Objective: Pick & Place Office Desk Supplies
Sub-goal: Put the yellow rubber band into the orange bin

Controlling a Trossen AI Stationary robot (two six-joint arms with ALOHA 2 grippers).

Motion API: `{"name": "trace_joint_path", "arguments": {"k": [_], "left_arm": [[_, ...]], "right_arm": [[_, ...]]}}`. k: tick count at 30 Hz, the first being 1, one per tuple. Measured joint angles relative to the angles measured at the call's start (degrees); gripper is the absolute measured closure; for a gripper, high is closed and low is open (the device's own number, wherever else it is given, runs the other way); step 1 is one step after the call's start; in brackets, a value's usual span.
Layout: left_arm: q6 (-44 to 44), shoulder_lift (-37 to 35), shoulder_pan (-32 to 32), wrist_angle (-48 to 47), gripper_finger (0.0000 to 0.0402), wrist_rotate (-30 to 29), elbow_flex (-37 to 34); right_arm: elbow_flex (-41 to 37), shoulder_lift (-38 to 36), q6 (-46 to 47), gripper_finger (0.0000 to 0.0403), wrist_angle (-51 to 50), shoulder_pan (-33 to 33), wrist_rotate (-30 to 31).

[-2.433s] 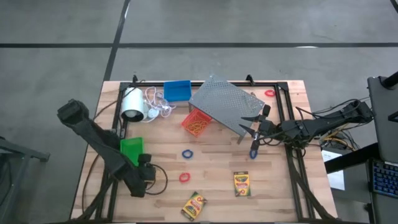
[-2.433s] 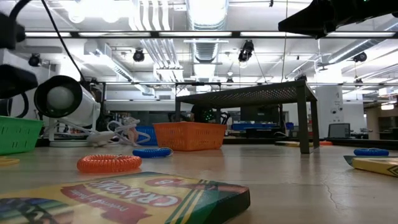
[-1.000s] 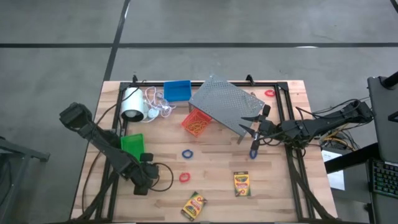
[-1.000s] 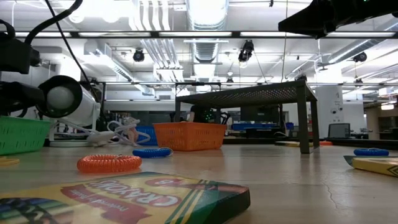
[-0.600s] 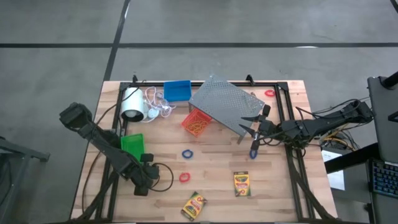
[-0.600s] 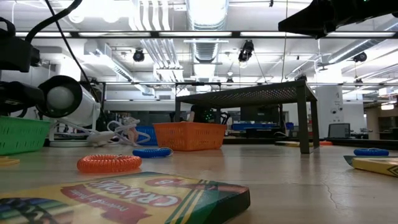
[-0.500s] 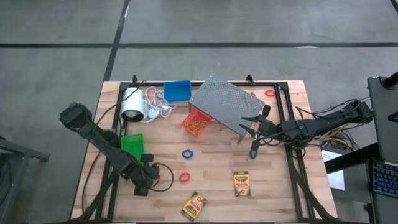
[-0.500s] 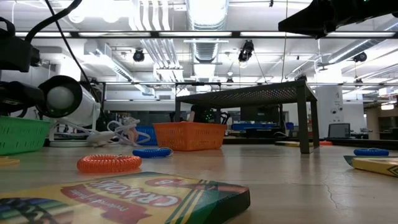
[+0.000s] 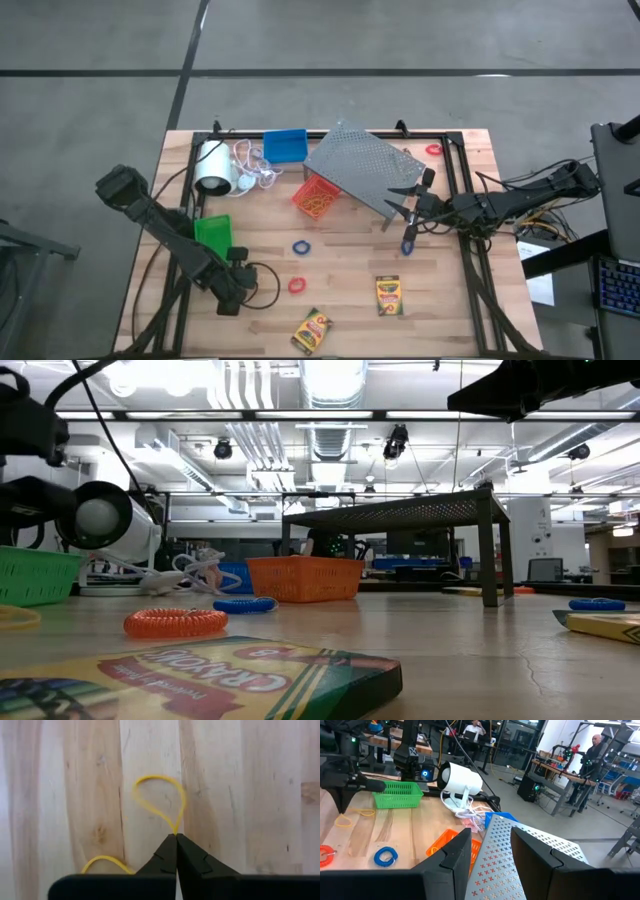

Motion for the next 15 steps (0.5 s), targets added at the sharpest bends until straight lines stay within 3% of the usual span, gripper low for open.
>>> {"name": "trace_joint_path", "arguments": {"k": [15], "left_arm": [[3.11,-0.05,0.07,-3.36,0.04,-8.86,4.67]], "right_arm": [[0.0,-0.02,0.0,0.0266,0.0,0.0,0.0]]}}
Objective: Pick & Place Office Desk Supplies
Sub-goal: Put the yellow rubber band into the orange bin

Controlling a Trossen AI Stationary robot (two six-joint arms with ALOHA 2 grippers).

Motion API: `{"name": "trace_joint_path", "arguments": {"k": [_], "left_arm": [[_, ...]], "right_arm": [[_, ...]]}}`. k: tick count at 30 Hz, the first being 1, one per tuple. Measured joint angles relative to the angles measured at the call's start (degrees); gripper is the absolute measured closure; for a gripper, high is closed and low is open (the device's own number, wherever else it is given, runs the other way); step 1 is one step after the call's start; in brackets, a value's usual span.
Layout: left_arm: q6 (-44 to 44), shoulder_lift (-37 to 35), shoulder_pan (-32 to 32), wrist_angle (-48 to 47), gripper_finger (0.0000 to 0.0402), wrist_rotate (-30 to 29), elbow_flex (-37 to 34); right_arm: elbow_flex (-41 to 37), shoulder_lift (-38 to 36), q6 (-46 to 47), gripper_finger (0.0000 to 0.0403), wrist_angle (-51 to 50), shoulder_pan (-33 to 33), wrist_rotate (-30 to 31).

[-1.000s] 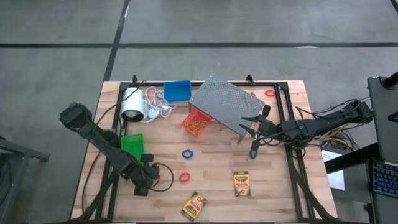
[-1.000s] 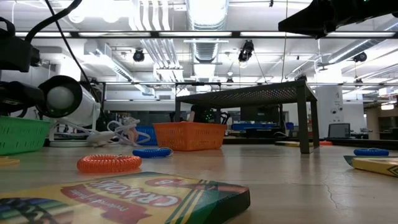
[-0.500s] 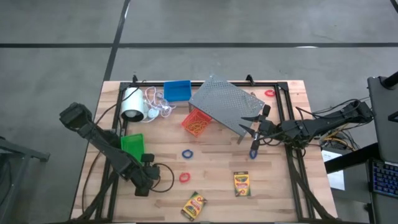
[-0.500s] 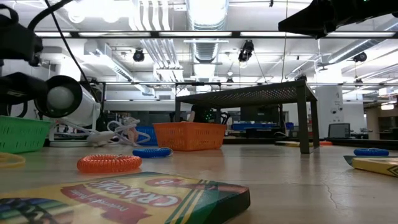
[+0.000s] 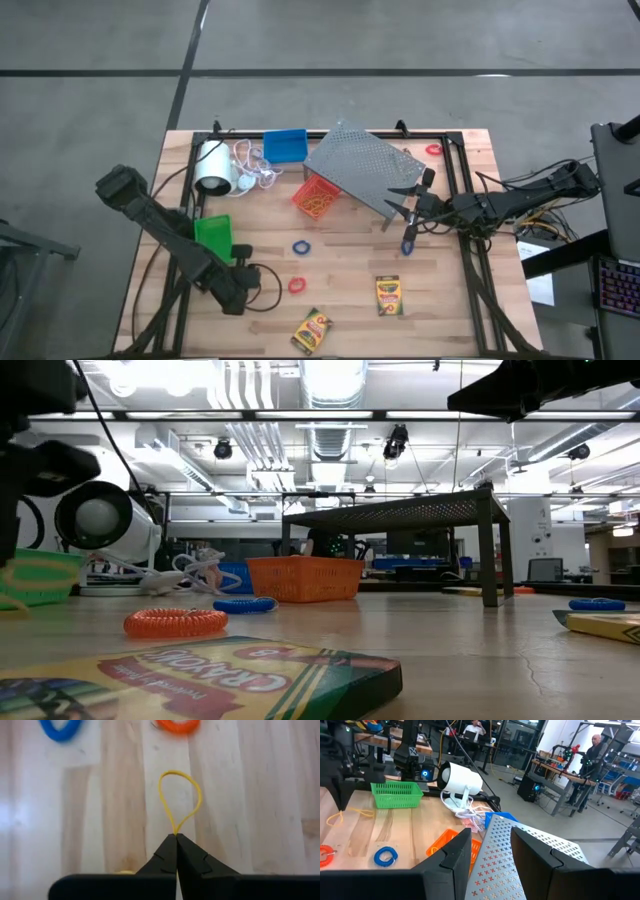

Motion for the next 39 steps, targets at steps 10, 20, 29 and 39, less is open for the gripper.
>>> {"name": "trace_joint_path", "arguments": {"k": [10,20,29,39], "left_arm": [[0.08,0.0,0.25,-3.77,0.04,-9.83,4.18],[1.53,0.0,4.65,-4.13,0.04,-12.78,5.14],[7.56,-0.02,12.04,-1.46,0.04,-13.4,5.3],[17.95,-0.15,22.88,6.51,0.04,-14.84,5.48]], "right_arm": [[0.0,0.0,0.04,0.0266,0.0,0.0,0.0],[0.0,0.0,0.03,0.0266,0.0,0.0,0.0],[0.01,0.0,-0.02,0.0266,0.0,-0.02,0.0],[0.0,0.01,0.04,0.0266,0.0,-0.01,0.0]]}}
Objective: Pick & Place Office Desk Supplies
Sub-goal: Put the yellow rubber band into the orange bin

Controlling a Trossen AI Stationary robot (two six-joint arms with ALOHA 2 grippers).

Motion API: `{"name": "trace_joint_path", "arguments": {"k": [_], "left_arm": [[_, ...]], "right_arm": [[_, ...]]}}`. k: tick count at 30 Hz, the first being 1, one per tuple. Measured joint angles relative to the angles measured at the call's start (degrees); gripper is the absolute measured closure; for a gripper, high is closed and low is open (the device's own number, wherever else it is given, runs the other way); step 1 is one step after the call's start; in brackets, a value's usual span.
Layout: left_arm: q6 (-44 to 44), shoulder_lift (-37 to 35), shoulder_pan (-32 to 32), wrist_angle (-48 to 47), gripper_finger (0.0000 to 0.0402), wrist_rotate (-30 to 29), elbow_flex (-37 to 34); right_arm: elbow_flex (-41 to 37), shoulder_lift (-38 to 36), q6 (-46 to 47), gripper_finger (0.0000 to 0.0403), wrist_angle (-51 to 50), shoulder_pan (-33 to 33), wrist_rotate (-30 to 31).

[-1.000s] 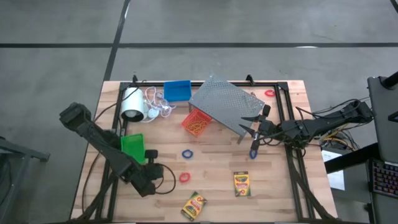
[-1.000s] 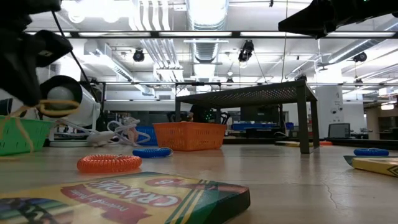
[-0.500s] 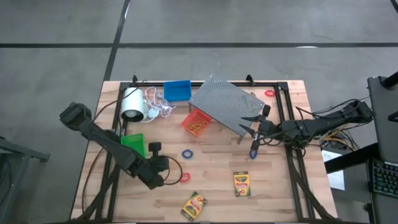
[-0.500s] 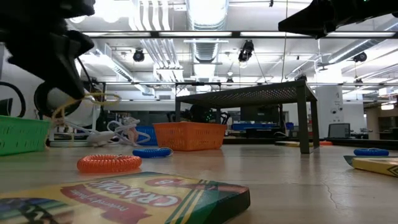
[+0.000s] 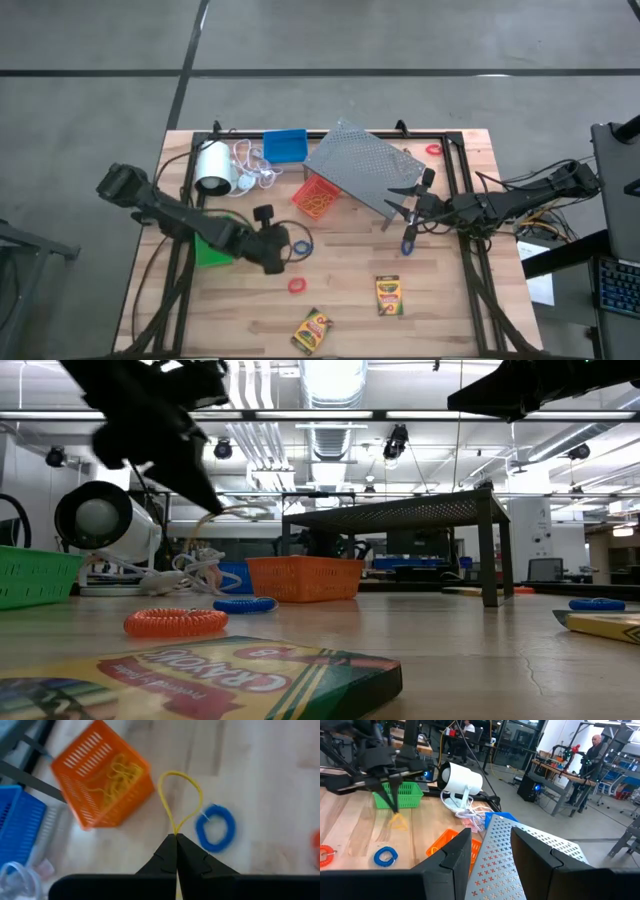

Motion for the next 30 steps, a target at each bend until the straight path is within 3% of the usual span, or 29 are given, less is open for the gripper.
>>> {"name": "trace_joint_path", "arguments": {"k": [14,20,30], "left_arm": [[13.42,-0.02,10.04,5.89,0.04,-3.23,9.61],[18.52,-0.02,13.96,15.48,0.04,-2.43,7.81],[19.63,-0.02,19.91,25.79,0.04,4.71,1.93]], "right_arm": [[0.02,-0.01,-0.04,0.0266,0.0,0.0,0.0],[0.0,-0.01,0.07,0.0266,0.0,0.01,0.0],[0.0,0.0,0.07,0.0266,0.0,-0.01,0.0]]}}
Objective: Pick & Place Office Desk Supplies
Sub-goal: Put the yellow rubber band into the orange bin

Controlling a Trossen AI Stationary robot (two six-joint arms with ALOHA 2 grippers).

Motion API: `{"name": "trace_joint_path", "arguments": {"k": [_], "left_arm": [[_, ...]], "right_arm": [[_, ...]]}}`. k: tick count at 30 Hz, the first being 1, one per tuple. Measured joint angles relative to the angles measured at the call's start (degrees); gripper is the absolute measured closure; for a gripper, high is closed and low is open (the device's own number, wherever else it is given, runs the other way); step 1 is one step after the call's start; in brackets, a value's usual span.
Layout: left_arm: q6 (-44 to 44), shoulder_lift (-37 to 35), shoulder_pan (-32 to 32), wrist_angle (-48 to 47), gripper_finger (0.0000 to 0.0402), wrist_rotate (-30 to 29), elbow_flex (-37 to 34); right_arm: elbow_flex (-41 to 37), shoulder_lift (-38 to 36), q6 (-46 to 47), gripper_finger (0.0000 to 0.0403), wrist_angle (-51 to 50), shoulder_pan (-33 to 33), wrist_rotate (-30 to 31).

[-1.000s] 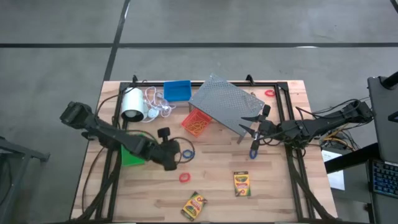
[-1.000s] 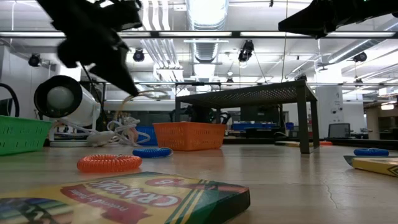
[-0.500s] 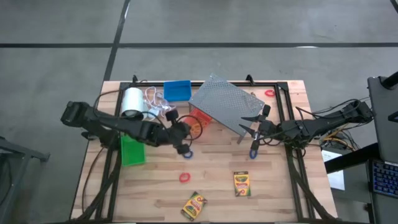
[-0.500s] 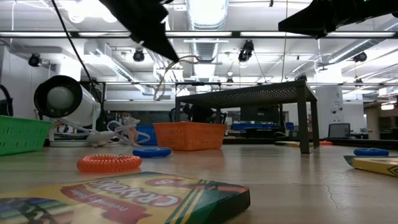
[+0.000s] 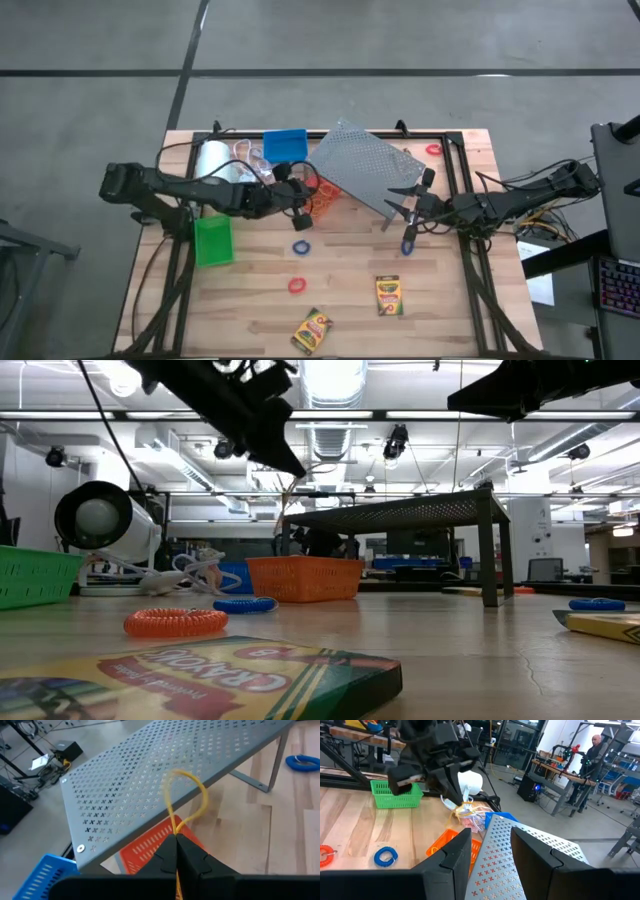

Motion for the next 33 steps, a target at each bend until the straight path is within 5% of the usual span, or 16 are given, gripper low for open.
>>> {"name": "trace_joint_path", "arguments": {"k": [13,33], "left_arm": [[0.61,0.28,4.17,13.08,0.04,7.45,-7.73],[-2.0,1.96,4.71,13.52,0.04,8.05,-10.86]], "right_arm": [[0.0,0.0,-0.07,0.0266,-0.02,0.02,0.0],[0.0,0.01,-0.02,0.0266,-0.02,0.02,0.0]]}}
